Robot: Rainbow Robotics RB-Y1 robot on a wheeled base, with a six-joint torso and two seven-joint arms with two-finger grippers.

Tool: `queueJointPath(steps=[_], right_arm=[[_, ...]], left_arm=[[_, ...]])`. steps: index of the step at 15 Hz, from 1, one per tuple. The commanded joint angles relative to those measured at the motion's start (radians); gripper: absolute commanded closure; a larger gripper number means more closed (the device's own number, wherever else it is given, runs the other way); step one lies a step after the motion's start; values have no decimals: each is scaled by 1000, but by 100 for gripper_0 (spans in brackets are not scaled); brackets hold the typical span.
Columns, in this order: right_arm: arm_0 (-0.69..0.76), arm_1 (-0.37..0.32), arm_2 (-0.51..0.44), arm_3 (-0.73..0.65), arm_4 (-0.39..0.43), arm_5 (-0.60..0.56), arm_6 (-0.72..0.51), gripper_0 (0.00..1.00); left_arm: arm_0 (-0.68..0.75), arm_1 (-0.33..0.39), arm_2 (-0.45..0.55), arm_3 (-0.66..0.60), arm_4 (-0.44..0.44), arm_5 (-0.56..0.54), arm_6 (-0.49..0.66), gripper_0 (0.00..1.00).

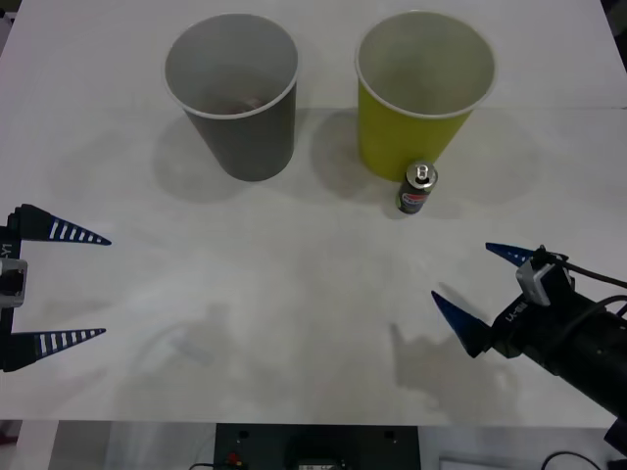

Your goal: Put the can into the green bin and the plastic bottle into the gray bin

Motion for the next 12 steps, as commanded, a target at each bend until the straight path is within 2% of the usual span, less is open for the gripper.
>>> queueJointPath(steps=[1,3,7,12], right_arm=[[-97,29,149,53,96,127,-109,0],[-170,61,258,111,158,224,-195,0],[-298,147,445,236,210,400,-341,0],[-393,270,563,397,222,546,-470,0]], left_arm=[[0,0,0,0,0,0,0,0],[0,0,0,0,0,0,0,0],[0,0,0,0,0,0,0,0],[0,0,0,0,0,0,0,0]])
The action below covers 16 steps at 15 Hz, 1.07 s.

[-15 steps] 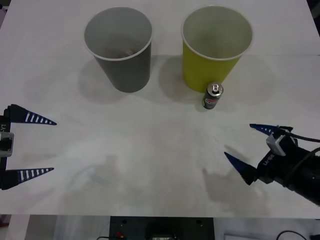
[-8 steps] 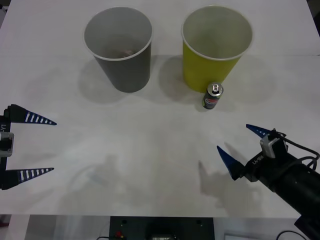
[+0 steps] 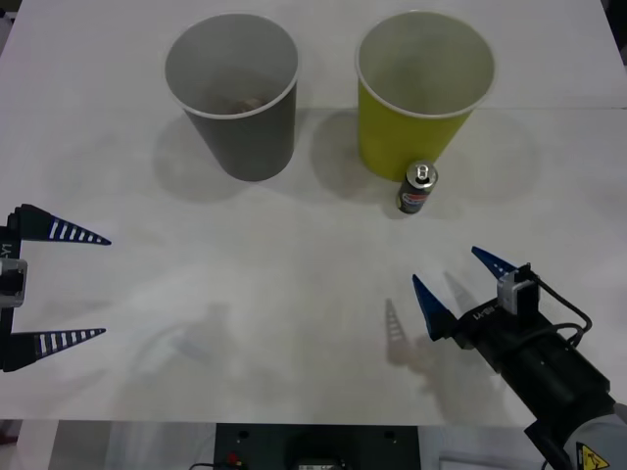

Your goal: Put the can into the green bin and the plastic bottle into the gray bin

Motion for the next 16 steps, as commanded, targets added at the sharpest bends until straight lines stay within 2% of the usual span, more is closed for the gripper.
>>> queueJointPath(steps=[1,6,12,16], right_arm=[[-40,71,33,89,1,54,-48,0],[-74,181,33,219,-13,108,-59,0],[-137,353,31,394,-82,184,-65,0],[-183,443,25,521,-110,194,-69,0]], left_arm=[[0,0,0,0,0,0,0,0],[0,0,0,0,0,0,0,0],[0,0,0,0,0,0,0,0],[0,0,0,0,0,0,0,0]])
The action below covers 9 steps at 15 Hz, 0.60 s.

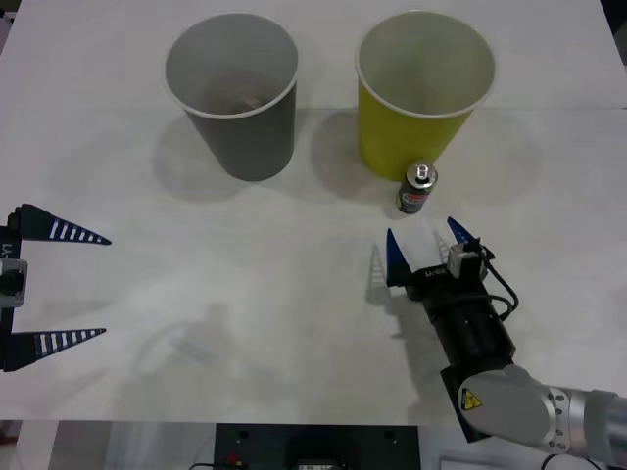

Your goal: Put the can into the green bin and the plastic bottle into the gray bin

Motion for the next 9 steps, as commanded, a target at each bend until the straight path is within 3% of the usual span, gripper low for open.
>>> queueJointPath(steps=[1,9], right_arm=[[-26,56,-12,72,-24,4,-1,0],[-82,133,-52,181,-58,-11,6,0]], left_arm=[[0,0,0,0,0,0,0,0],[0,0,0,0,0,0,0,0]])
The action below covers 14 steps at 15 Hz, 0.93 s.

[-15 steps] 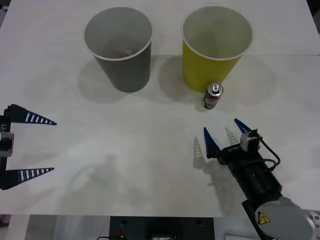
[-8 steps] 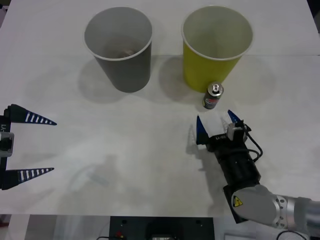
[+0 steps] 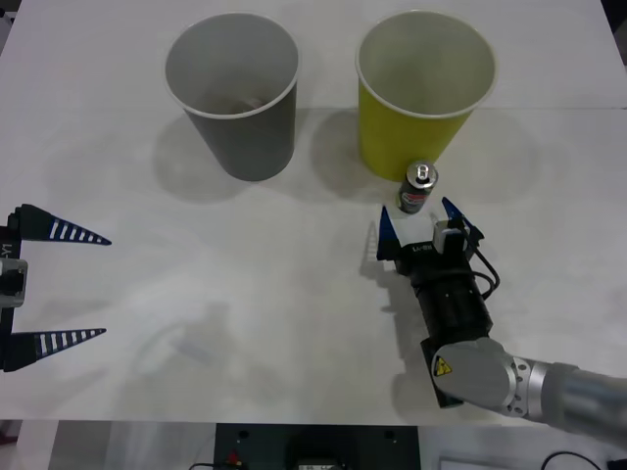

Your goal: Put the can into the green bin and the plastic bottle into the gray bin

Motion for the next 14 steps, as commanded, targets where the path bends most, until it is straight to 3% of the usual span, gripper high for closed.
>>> queueJointPath(steps=[1,6,14], right_arm=[[-21,19,-7,13,-40,-2,9,0],[-58,64,-43,88,-59,-37,18,0],[-72,75,-64,113,-60,-68,23,0]], left_arm=[[0,0,0,0,0,0,0,0],[0,0,0,0,0,0,0,0],[0,0,0,0,0,0,0,0]])
